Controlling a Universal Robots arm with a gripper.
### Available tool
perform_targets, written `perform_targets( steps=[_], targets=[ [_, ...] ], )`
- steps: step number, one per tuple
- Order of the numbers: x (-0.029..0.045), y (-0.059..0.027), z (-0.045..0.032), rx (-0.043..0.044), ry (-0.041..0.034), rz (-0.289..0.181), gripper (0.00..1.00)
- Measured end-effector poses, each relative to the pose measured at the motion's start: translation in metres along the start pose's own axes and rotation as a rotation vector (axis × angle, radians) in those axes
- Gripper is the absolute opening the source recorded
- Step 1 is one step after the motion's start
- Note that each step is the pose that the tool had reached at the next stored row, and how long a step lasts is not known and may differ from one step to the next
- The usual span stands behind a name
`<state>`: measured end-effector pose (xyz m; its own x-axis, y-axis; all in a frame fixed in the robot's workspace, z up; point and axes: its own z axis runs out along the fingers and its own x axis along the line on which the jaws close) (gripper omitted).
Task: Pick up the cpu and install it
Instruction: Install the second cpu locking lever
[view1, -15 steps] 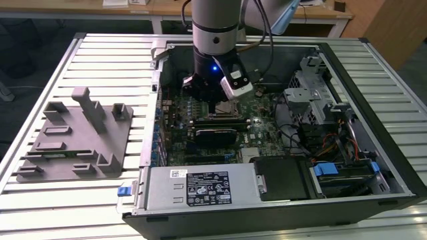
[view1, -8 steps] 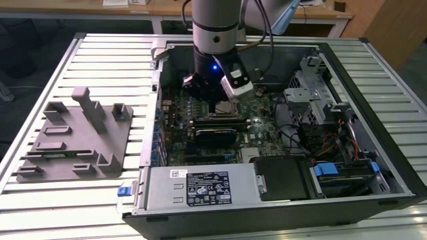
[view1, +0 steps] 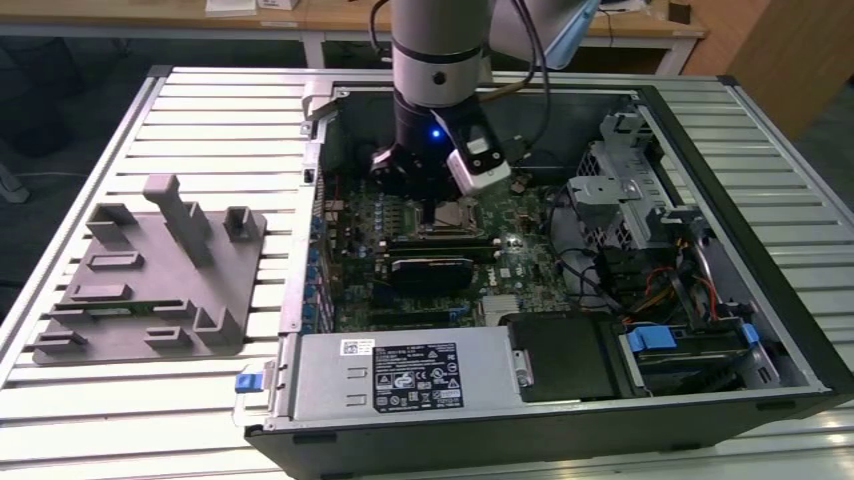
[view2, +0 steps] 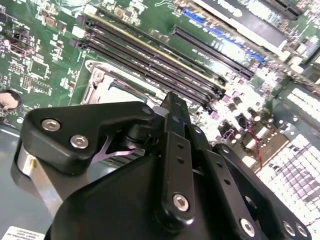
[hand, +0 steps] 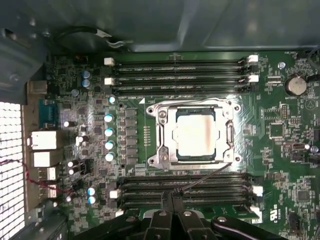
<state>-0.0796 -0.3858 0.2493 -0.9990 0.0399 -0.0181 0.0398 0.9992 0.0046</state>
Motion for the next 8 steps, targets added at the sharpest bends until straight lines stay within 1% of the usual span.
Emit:
perform_targets(
  steps=[3,8],
  targets=[
    [-0.0027,0.0017,0.0022,-0.0003,-0.0001,0.0,0.11],
    [-0.0037,0.002,0.0086,-0.0001,0.0002,-0.002,0.11]
  ],
)
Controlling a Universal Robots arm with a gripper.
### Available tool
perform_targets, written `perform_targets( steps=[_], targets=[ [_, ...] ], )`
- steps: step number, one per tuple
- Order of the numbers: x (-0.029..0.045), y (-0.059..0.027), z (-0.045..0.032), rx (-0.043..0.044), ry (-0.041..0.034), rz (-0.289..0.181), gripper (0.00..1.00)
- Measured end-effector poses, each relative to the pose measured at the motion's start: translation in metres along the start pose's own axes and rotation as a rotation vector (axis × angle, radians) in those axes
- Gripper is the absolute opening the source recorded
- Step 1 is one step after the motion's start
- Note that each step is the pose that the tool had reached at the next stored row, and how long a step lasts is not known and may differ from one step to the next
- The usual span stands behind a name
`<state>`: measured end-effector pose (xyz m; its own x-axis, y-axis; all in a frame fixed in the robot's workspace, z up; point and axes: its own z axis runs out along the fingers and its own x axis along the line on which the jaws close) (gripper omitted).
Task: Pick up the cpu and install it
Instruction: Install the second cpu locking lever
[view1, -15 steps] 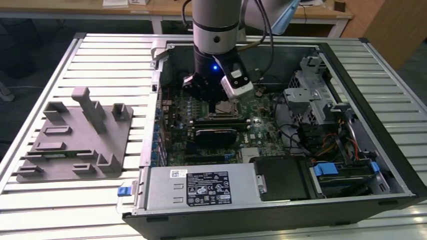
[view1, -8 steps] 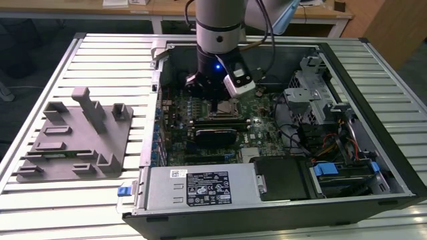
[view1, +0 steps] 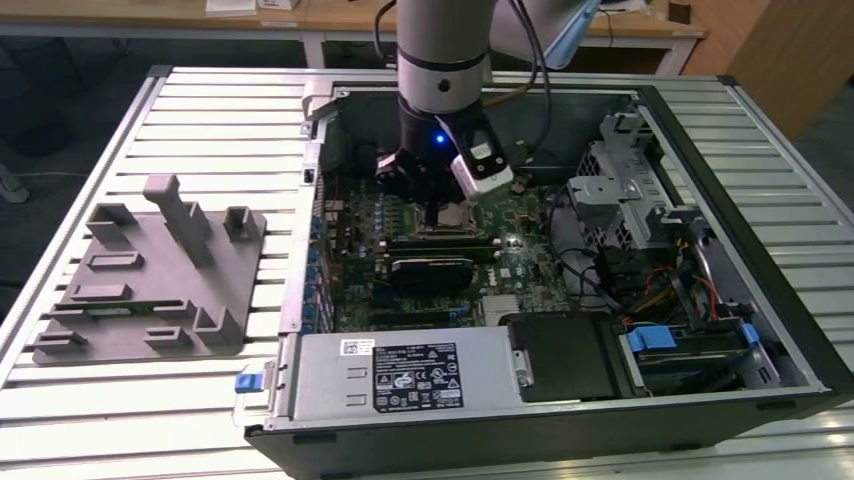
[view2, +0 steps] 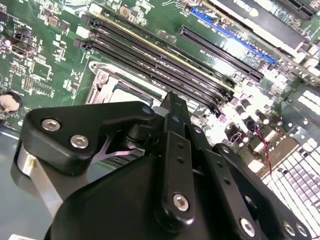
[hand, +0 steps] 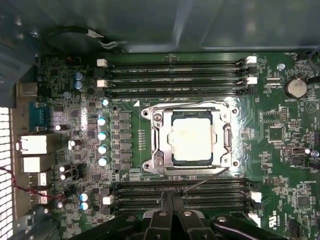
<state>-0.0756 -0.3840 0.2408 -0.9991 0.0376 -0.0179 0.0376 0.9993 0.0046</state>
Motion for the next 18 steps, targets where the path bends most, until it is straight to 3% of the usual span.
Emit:
perform_targets(
  steps=[18],
  targets=[
    [0.0031,-0.0003,0.0169,-0.0009,0.0001,-0.034,0.11]
  ],
)
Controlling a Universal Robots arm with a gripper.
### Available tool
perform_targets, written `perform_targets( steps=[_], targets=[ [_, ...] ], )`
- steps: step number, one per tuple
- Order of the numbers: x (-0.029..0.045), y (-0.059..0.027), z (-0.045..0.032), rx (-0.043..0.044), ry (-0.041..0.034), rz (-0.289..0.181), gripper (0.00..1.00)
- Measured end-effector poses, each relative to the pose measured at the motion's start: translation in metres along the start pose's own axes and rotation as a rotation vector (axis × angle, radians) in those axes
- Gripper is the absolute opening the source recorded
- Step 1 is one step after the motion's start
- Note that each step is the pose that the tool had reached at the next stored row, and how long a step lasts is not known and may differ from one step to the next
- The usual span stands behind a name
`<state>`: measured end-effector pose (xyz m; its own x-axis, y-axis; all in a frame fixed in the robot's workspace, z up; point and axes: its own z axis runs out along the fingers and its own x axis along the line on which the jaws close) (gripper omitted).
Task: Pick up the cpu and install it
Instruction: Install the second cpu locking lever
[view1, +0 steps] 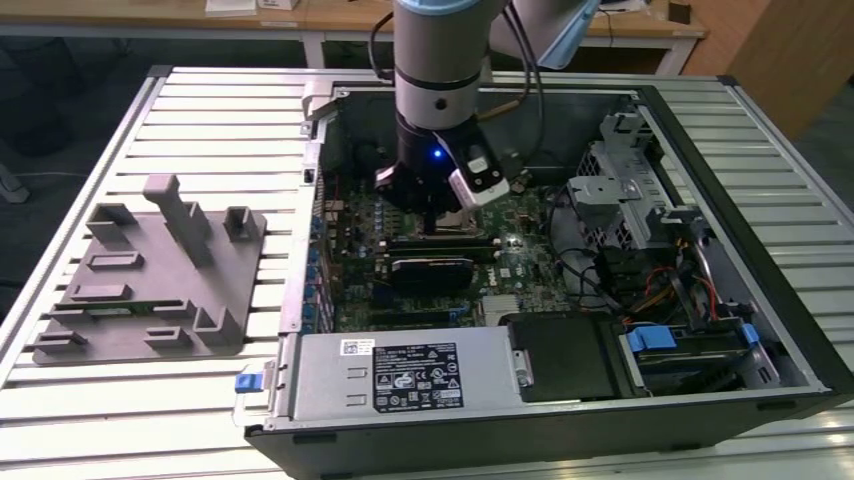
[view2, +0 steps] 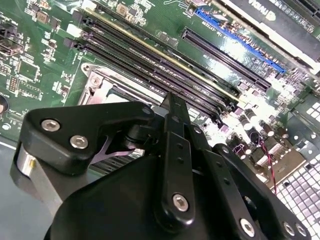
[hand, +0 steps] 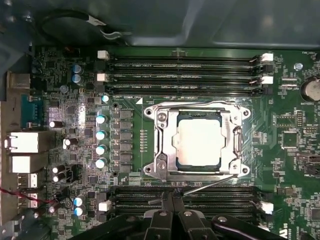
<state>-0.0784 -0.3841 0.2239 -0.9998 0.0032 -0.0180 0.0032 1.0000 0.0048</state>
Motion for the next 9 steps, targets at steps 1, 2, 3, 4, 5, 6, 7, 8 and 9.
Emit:
perform_targets(
  steps=[1,2,3,4,5,6,7,8,9],
  targets=[
    [0.0009,-0.0001,0.0006,0.0,0.0,0.0,0.11],
    [0.0019,-0.0002,0.0012,-0.0001,0.0,-0.001,0.11],
    [0.003,-0.0002,0.0017,-0.0001,0.0001,-0.001,0.11],
    [0.0042,-0.0003,0.0023,-0.0003,0.0,-0.001,0.11],
    [0.0053,-0.0004,0.0029,-0.0003,0.0,-0.002,0.11],
    [0.0082,-0.0005,0.0048,-0.0006,0.0,-0.002,0.11],
    [0.0089,-0.0005,0.0059,-0.0011,0.0,-0.002,0.11],
    [0.0094,-0.0006,0.0069,-0.0015,0.0,-0.002,0.11],
    [0.0097,-0.0008,0.008,-0.0021,0.0001,-0.003,0.11]
  ],
)
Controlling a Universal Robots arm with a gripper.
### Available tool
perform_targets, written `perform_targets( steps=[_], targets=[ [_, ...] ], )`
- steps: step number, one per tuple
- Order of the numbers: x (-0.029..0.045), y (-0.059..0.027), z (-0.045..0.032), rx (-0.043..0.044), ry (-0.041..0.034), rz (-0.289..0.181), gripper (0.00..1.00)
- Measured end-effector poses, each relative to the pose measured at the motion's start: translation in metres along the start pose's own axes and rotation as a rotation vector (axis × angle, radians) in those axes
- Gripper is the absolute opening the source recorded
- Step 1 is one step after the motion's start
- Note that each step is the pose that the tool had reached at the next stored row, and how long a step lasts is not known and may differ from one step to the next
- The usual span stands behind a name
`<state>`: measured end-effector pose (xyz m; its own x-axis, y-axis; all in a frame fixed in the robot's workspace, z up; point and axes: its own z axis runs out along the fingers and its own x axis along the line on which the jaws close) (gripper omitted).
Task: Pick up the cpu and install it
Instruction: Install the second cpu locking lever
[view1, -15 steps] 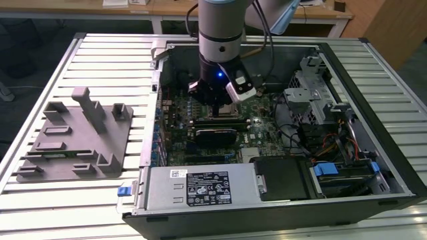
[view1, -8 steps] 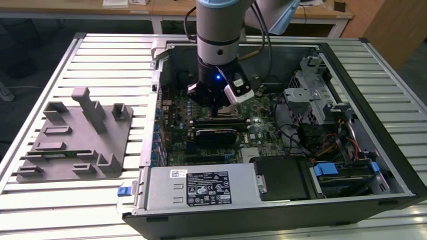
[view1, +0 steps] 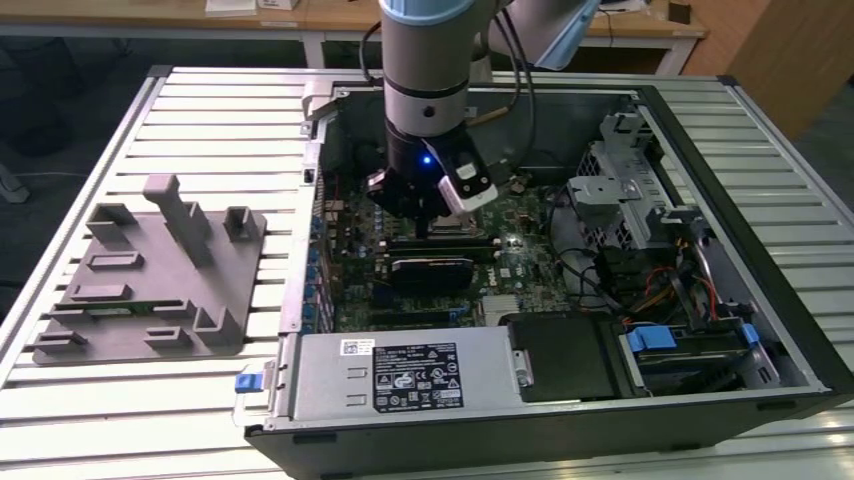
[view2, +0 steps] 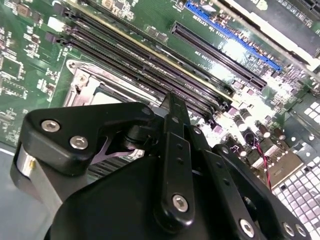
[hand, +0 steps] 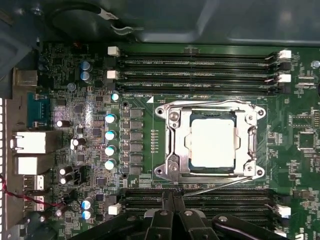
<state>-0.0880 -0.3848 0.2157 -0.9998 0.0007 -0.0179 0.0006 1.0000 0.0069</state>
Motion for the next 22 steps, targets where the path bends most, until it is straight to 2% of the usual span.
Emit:
perform_targets(
  steps=[4,8,11,15,22],
  targets=[
    [0.001,-0.0009,0.0038,-0.0065,0.0,0.0,0.11],
    [0.0024,-0.002,0.007,-0.021,0.0,-0.001,0.11],
    [0.0031,-0.0034,0.0088,-0.0383,0.0,-0.002,0.11],
    [0.0039,-0.0062,0.01,-0.0723,0.0,-0.003,0.11],
    [0.006,-0.011,0.0137,-0.0837,0.0001,-0.004,0.11]
  ],
)
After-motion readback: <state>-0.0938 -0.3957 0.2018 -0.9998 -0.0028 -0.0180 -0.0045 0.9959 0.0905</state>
